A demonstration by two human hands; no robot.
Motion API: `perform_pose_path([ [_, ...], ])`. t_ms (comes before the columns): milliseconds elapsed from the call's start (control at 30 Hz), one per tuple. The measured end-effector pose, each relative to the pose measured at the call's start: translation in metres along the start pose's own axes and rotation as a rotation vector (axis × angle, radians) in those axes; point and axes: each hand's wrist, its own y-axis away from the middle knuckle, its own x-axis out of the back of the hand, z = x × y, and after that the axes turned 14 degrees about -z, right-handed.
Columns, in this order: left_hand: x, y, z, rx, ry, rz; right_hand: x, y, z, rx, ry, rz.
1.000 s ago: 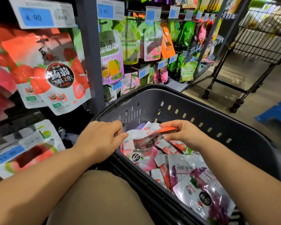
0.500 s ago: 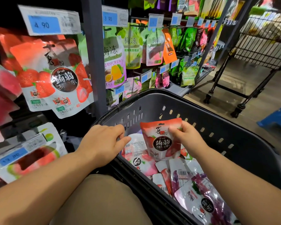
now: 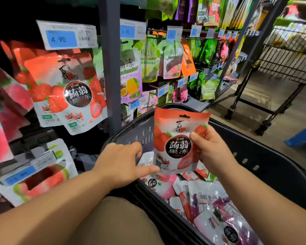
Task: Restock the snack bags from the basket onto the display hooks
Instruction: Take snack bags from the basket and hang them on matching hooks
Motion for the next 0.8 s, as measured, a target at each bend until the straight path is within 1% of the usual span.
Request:
perform_pose_path([
  [67, 0.006, 0.0, 0.012, 0.08, 0.098, -0.102, -0.006, 0.004, -0.011, 0.069, -0.055, -0.047],
  [133, 0.016, -0.001, 0.023, 0.133, 0.254, -0.212, -0.015, 0.009, -0.02, 0.144, -0.087, -0.089],
  [167, 0.021, -0.001, 0.028, 0.133, 0.368, -0.258, -0.021, 0.01, -0.023, 0.178, -0.124, -0.091],
  [200, 0.027, -0.001, 0.032, 0.094, 0.518, -0.287, -0.027, 0.011, -0.025, 0.203, -0.155, -0.085],
  [300, 0.032, 0.002, 0.045, -0.087, 0.966, -0.309, -0.042, 0.014, -0.028, 0.243, -0.21, -0.117],
  [333, 0.031, 0.002, 0.047, -0.111, 1.033, -0.297, -0.043, 0.014, -0.03, 0.237, -0.212, -0.124],
  [400, 0.028, 0.0, 0.05, -0.086, 1.041, -0.217, -0.031, 0.008, -0.031, 0.175, -0.167, -0.117],
  [467, 0.024, -0.004, 0.043, 0.023, 0.965, -0.059, -0.005, 0.0, -0.022, 0.079, 0.0, -0.055],
  [533, 0.022, -0.007, 0.034, 0.181, 0.87, 0.105, 0.032, -0.008, 0.003, -0.074, 0.369, 0.054],
  [567, 0.02, -0.007, 0.029, 0.258, 0.83, 0.163, 0.05, -0.009, 0.018, -0.183, 0.573, 0.083],
  [600, 0.019, -0.007, 0.025, 0.318, 0.796, 0.2, 0.064, -0.009, 0.031, -0.304, 0.742, 0.074],
  [633, 0.018, -0.006, 0.022, 0.358, 0.773, 0.215, 0.073, -0.009, 0.042, -0.419, 0.867, 0.037],
  [700, 0.015, -0.004, 0.019, 0.406, 0.746, 0.206, 0.081, -0.008, 0.059, -0.605, 0.985, -0.045],
  [800, 0.013, -0.003, 0.017, 0.424, 0.719, 0.18, 0.081, -0.005, 0.08, -0.79, 1.197, -0.131],
])
